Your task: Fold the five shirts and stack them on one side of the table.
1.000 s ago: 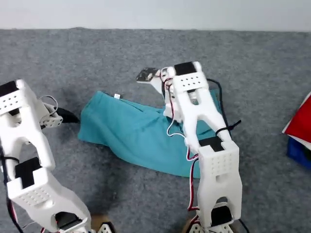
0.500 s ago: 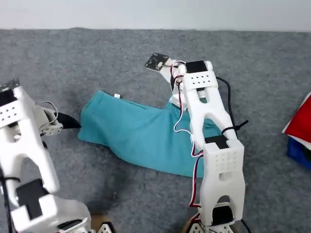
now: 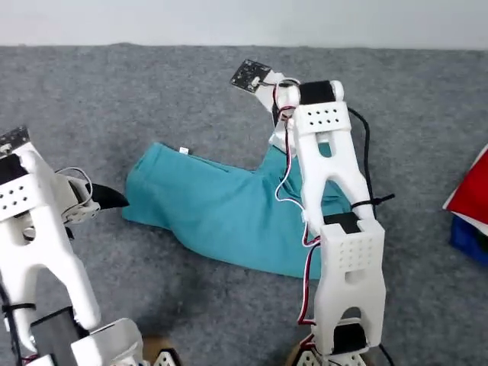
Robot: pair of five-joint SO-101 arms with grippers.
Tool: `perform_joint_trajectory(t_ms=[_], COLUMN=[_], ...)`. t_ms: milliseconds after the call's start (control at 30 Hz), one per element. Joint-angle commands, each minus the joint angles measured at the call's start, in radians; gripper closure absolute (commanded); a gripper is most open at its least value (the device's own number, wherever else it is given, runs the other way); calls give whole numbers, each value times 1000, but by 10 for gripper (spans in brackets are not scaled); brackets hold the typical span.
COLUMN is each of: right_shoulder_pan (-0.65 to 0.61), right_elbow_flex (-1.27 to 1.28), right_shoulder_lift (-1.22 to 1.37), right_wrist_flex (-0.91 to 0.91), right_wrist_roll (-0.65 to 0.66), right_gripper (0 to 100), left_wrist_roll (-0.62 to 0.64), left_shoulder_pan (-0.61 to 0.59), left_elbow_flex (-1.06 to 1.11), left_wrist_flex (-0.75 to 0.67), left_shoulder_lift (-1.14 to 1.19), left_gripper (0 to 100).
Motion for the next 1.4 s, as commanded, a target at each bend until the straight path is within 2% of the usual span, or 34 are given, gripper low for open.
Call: perform_joint_trajectory(t_ms=[0, 300, 700, 1233, 1367], right_shoulder_pan=[-28, 5, -119, -35, -25], right_elbow_flex=[-37, 135, 543, 551, 462], right_shoulder_lift=[-25, -156, -329, -113, -101], right_wrist_flex=[196, 193, 174, -140, -154], right_wrist_roll=[6, 52, 52, 58, 58], right_gripper=[818, 762, 763, 764, 764], left_wrist_roll=[-15, -11, -12, -14, -14], left_shoulder_pan=[18, 81, 81, 80, 80], left_elbow_flex=[-2, -2, -2, -2, -2], left_wrist_flex=[32, 32, 32, 32, 32], left_shoulder_lift=[-35, -38, -35, -37, -38], left_gripper=[588, 588, 588, 588, 588])
